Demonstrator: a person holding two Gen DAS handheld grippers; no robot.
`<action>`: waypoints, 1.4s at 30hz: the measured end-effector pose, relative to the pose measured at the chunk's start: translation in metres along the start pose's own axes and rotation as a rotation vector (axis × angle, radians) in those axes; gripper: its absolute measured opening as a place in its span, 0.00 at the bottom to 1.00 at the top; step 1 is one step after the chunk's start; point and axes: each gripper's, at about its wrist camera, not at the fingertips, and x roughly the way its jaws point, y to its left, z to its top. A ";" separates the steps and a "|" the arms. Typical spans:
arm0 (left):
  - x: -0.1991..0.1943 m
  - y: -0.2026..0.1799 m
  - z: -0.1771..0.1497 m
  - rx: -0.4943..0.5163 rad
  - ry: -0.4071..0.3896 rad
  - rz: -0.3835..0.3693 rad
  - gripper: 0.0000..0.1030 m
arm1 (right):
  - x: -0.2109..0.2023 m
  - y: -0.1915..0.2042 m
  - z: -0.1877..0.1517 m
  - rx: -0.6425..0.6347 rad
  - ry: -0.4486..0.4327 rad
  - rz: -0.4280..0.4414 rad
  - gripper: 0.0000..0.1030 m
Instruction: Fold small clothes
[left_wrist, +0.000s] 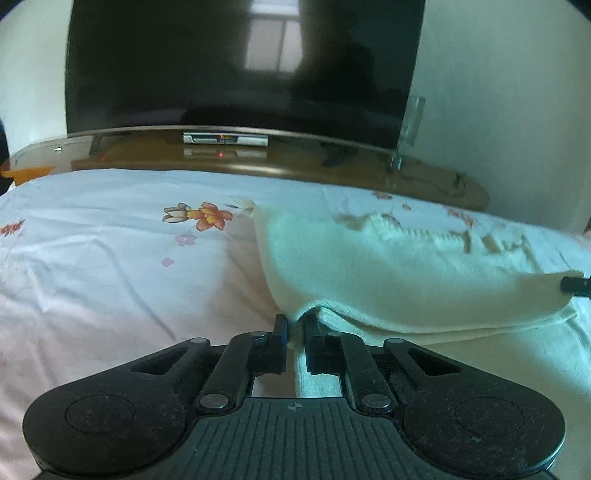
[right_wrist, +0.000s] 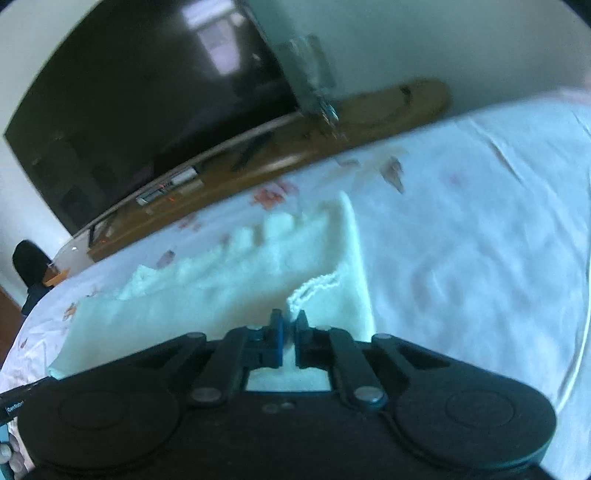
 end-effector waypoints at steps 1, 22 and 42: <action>-0.001 0.001 -0.003 -0.008 -0.004 -0.004 0.08 | -0.004 0.004 0.003 -0.018 -0.017 0.015 0.06; 0.007 0.003 0.012 -0.081 0.055 -0.048 0.31 | 0.004 -0.014 0.001 -0.016 0.005 -0.031 0.22; 0.029 -0.039 0.054 0.091 0.031 -0.022 0.30 | 0.008 0.000 0.021 -0.166 -0.053 -0.043 0.18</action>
